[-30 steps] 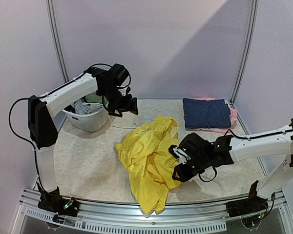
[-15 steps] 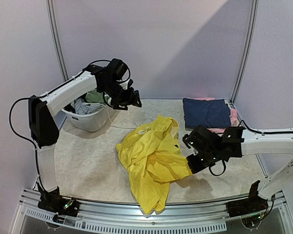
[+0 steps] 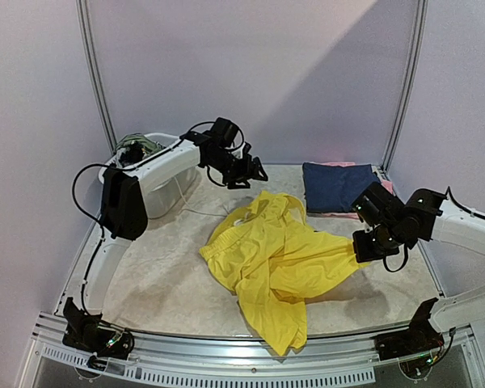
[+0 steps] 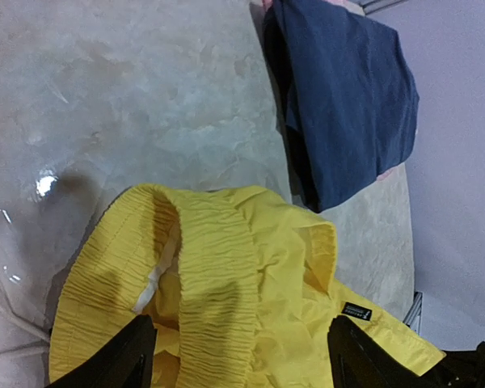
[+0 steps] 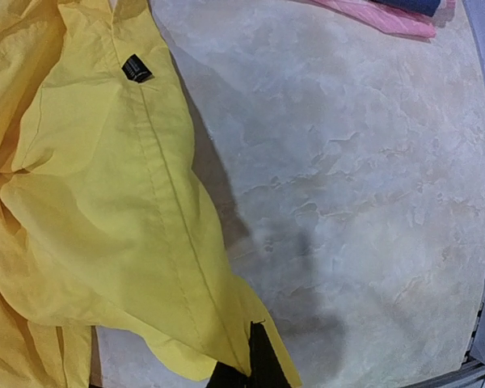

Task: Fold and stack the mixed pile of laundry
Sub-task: Pick up the crumpled shorts from the center of the board.

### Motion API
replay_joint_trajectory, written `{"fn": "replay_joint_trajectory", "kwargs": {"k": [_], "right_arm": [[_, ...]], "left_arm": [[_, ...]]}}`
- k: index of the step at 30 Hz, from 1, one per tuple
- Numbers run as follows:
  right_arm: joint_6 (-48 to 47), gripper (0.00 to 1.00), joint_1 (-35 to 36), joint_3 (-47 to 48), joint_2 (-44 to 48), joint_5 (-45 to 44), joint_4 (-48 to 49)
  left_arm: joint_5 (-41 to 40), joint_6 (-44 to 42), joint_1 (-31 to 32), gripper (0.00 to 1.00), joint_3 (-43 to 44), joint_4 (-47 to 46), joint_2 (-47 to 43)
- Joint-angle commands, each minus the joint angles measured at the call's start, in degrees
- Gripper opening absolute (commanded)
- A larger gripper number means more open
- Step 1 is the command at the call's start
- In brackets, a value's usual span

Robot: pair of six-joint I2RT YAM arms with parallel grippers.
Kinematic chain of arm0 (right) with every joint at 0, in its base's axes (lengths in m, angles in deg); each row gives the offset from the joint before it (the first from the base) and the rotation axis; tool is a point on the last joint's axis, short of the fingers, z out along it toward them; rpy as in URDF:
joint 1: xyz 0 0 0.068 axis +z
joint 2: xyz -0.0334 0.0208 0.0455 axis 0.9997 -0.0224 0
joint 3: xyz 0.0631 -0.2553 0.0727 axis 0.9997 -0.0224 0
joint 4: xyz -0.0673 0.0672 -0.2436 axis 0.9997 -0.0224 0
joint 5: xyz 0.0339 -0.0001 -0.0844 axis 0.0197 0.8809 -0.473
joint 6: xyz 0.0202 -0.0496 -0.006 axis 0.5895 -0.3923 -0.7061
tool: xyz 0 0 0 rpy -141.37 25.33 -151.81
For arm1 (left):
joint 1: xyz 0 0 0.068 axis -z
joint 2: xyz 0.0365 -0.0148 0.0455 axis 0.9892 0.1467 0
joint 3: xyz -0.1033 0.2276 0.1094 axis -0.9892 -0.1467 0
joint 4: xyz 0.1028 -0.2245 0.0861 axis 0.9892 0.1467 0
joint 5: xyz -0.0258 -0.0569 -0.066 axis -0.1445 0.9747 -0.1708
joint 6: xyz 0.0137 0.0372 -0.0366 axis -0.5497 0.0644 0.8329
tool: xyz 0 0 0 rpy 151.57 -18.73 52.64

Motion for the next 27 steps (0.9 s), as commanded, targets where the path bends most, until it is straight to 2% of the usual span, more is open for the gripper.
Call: {"fn": "replay_joint_trajectory", "kwargs": {"k": [1,5,10,16,19,23,25,27], "right_arm": [[-0.80,0.00,-1.79,2.58,-0.41,-0.68,-2.95],[-1.79,0.00,-2.79,3.28,-0.36,0.33,-2.92],[-3.26,0.00,-3.36,4.02,-0.95,0.59,-3.13],[-4.58,0.00,-3.98,5.09,-1.32,0.66,-3.53],[-4.91,0.00,-4.09,5.66,-1.48,0.62,-3.85],[-4.96,0.00,-4.12,5.83,-1.34,0.75,-4.01],[-4.94,0.00,-4.11,5.80,-1.16,0.80,-4.22],[-4.91,0.00,-4.18,5.70,-1.01,0.76,-4.56]], "left_arm": [[3.72,2.34,-0.27,0.75,0.75,-3.38,2.78],[7.08,3.61,-1.22,0.73,0.51,-4.70,5.53],[10.69,5.28,-0.97,0.69,-1.68,-10.70,6.56],[10.72,8.15,-1.49,0.58,0.33,-13.30,9.81],[9.19,7.16,-1.67,0.56,2.97,-10.36,11.16],[6.56,5.90,-2.09,0.66,1.34,-8.44,10.18],[5.42,4.77,-2.20,0.77,0.03,-8.00,9.09],[4.02,3.94,-2.33,0.81,-2.29,-8.62,7.37]]}}
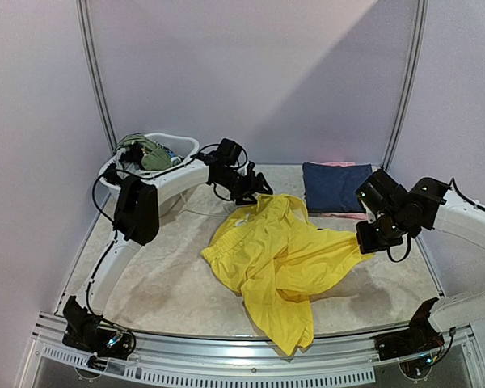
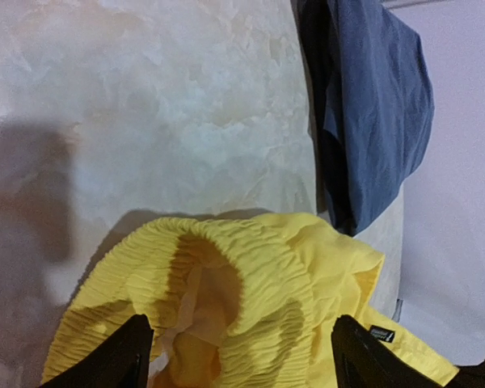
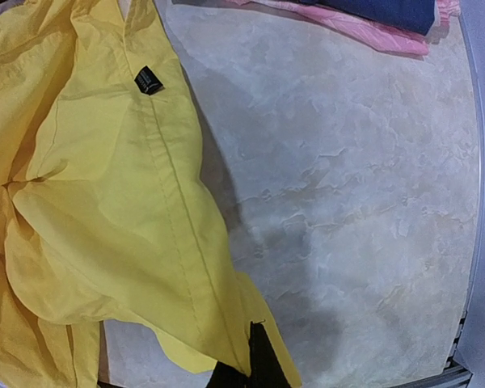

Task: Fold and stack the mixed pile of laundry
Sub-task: Pick up the crumpled shorts from the center of the board.

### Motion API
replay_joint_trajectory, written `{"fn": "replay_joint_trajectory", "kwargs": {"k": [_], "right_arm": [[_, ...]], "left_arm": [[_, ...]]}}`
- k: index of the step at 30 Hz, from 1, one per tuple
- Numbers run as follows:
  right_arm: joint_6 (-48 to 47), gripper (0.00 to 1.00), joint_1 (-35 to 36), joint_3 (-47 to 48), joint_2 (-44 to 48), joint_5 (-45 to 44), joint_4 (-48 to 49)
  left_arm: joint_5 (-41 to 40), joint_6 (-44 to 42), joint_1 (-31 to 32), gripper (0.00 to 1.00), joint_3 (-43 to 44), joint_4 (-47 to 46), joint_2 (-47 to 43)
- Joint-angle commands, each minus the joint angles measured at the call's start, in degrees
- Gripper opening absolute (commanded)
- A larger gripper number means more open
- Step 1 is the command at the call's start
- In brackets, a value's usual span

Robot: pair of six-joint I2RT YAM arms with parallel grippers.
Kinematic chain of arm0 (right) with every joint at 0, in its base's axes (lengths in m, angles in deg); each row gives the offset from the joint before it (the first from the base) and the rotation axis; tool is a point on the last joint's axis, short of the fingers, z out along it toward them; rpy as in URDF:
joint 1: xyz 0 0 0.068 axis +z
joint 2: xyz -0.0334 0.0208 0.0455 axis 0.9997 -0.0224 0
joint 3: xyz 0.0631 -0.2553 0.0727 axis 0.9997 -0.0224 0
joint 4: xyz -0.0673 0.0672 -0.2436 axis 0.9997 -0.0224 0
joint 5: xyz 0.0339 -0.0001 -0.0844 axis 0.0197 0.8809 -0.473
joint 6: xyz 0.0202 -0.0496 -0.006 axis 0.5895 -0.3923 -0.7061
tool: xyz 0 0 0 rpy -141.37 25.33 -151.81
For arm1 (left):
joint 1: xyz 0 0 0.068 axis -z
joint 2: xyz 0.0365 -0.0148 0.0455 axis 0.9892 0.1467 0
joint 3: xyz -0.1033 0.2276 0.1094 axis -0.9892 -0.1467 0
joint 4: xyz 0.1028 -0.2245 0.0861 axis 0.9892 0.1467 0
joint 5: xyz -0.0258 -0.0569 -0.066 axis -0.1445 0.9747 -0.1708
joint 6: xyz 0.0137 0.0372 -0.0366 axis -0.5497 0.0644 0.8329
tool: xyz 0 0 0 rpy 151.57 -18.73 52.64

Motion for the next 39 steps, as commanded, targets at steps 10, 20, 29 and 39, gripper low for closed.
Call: {"fn": "replay_joint_trajectory", "kwargs": {"k": [10,20,29,39], "right_arm": [[-0.24,0.00,-0.49,0.73,1.03,-0.62,-1.87],[-0.84,0.00,-0.47,1.06,1.45,-0.96,-2.04],[-1.20,0.00,-1.10,1.46,2.34,-3.04,-2.13],[-1.61,0.00,-1.47,1.99,3.10,-3.74,-1.99]], "left_arm": [[1.82,1.13,0.27,0.63,-1.79,-3.80,-0.18],[4.46,8.33,0.89,0.30,-2.28,-11.90,1.08],[4.99,11.77,1.30,0.31,-2.88,-15.48,-0.04],[5.23,10.37,2.36,0.37,-7.90,-16.59,-0.61]]}}
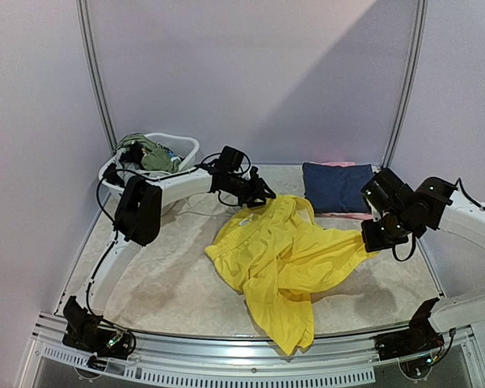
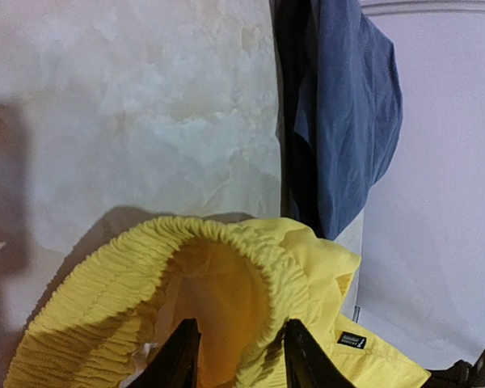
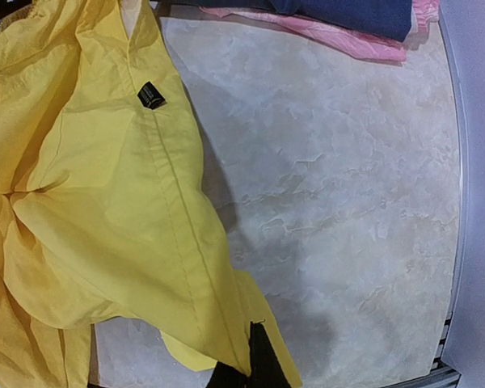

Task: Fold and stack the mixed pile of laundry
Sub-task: Pick up the crumpled shorts from the center of the board.

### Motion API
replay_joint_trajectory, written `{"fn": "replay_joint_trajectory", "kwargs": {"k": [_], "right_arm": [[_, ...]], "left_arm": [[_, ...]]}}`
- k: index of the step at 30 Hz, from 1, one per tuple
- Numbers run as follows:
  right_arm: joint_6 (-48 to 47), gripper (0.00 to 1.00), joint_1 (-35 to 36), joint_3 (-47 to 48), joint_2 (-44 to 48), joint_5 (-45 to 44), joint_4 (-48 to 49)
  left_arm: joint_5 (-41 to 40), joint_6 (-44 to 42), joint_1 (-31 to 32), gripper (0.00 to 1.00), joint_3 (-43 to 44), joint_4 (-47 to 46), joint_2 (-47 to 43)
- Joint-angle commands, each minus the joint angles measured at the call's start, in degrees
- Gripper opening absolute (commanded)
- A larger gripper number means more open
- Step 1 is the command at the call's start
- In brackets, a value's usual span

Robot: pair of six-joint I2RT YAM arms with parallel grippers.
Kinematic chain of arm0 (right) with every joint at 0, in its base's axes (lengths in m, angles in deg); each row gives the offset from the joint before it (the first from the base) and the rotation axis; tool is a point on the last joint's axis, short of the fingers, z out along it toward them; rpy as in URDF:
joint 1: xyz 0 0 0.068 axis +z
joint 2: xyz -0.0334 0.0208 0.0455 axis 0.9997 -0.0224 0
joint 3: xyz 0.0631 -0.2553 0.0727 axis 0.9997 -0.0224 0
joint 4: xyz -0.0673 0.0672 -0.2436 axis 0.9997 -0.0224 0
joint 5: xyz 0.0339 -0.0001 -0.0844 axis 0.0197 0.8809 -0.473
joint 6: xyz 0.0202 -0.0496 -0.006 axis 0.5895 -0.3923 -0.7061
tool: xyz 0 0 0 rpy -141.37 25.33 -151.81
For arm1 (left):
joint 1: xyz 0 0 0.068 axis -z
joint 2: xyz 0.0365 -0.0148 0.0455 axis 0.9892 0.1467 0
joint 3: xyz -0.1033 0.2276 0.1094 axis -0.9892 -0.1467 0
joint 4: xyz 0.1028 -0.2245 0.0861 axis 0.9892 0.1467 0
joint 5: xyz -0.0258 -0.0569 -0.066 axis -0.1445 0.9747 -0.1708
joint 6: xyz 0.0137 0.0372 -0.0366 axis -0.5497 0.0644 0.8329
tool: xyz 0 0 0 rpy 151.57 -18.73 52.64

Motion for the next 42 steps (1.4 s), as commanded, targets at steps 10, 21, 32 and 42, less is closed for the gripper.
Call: {"fn": "replay_joint_trajectory", "kwargs": {"k": [10,21,32,42], "right_arm": [[0.04,0.00,-0.55,1.98,2.13,-3.62,-1.85],[-3.08,0.00,-3.66,13.08,3.73,-15.49,-1.90],[-22.80,0.00,-6.36,31.45,3.01,-16.05,10.87],[-35.07,0.00,-6.37,37.05,9.65,0.97,19.97]], "left_arm": [[1.10,-0.33,1.36,0.00,-1.61,-2.31,-3.79],[-4.49,-8.33,-3.69,0.00,-8.54,17.09,-27.70],[-8.71,-12.93,-9.39,0.00,-3.02,35.33,-47.88],[-7.16,-13.56,-10.03,0.00,-6.30,39.36,-65.98]]}}
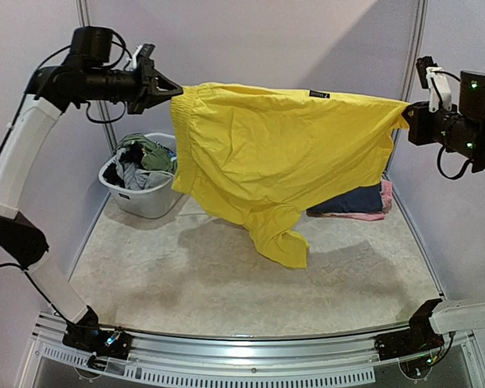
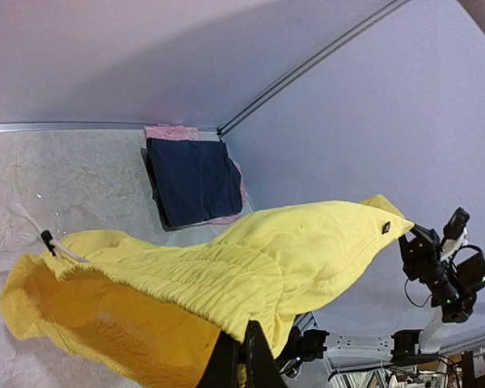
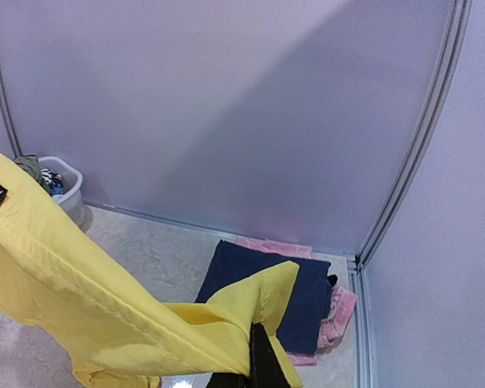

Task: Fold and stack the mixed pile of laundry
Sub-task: Pick up the crumpled shorts from the center of the board, then flatten out the crumpled shorts at the center of the board.

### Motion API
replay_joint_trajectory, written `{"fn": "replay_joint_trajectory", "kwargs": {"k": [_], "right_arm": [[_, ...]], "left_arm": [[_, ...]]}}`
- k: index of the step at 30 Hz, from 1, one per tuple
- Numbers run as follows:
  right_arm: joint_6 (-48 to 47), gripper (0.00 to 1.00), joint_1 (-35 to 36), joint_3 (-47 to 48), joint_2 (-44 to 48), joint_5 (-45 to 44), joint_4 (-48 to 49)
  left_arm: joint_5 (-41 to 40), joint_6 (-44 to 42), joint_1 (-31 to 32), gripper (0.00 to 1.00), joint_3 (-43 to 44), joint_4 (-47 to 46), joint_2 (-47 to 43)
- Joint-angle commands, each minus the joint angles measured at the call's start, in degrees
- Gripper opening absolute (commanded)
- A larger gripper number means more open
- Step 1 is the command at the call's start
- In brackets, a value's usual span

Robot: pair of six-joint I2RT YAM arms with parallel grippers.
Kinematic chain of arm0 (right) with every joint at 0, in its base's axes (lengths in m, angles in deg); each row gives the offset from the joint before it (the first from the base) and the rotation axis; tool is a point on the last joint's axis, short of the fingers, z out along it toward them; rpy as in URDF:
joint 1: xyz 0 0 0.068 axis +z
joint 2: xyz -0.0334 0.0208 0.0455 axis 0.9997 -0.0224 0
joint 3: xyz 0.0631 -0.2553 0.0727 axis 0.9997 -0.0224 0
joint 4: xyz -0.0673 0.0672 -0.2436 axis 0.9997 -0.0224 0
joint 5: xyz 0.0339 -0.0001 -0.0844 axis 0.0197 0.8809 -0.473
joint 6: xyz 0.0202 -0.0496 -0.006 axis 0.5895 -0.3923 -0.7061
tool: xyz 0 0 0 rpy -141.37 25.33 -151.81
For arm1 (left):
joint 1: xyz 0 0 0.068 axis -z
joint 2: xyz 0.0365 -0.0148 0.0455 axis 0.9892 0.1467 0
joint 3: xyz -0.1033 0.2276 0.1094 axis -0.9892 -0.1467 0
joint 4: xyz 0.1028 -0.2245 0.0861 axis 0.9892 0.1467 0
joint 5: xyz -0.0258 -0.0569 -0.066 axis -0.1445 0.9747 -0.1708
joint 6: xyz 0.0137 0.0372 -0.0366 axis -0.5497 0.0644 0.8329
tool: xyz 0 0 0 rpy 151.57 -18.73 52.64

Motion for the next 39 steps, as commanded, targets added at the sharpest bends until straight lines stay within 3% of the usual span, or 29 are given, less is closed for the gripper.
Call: {"fn": "replay_joint_trajectory", "kwargs": {"k": [1,7,14,20,22,25,27,28,29,30,31,32,33,39], "right_arm": [[-6.56,0.00,-0.29,3.45,5.10,8.60,4.36],[-7.59,0.00,-0.22,13.72,5.53,15.00,-2.31],[-8.67,0.00,-0.27,23.55,5.67,17.15,-5.50],[-7.96,0.00,-0.28,21.99,-1.93,9.05,-0.67],[-5.69,0.00,-0.26,19.47,-6.30,1.68,0.55],[-0.94,0.00,-1.87,18.26,-17.75,-6.21,-5.51],[5.27,0.00,-5.02,16.75,-25.72,-6.06,-9.77],[8.34,0.00,-6.68,15.37,-28.30,-4.27,-10.26],[12.21,0.00,-8.20,13.50,-31.20,-1.08,-9.53],[13.85,0.12,-9.70,12.95,-32.97,2.19,-9.07],[14.96,0.36,-10.67,13.27,-36.15,3.99,-9.13],[16.22,0.61,-11.31,14.22,-38.79,6.07,-9.17],[16.33,0.71,-11.78,15.64,-40.73,7.76,-9.59],[15.25,0.80,-12.08,21.82,-48.50,10.92,-12.33]], "left_arm": [[0.56,-0.37,-0.72,0.00,-2.11,3.36,-9.77],[3.04,8.00,0.22,0.00,-4.02,-1.24,-20.38],[2.82,19.08,0.79,0.00,-11.53,-14.15,-29.31],[-5.31,23.86,0.79,0.00,-12.06,-18.49,-20.01],[-13.49,25.42,0.59,0.00,-13.33,-16.17,-16.31],[-24.51,26.80,-0.66,0.00,-17.35,-9.16,-10.60],[-27.74,27.98,-2.41,0.02,-22.72,-7.20,-7.39],[-27.90,28.16,-3.57,0.09,-24.98,-7.21,-5.45],[-27.47,27.89,-4.56,0.27,-26.21,-7.12,-3.31],[-26.13,27.09,-5.37,0.39,-26.15,-6.74,-0.93],[-24.68,26.01,-5.70,0.56,-25.16,-6.32,1.12],[-23.95,24.56,-5.68,0.87,-23.29,-5.42,3.11],[-23.43,23.36,-5.53,0.98,-21.58,-3.96,4.58],[-21.82,18.30,-5.39,0.99,-20.14,-2.30,4.71]]}}
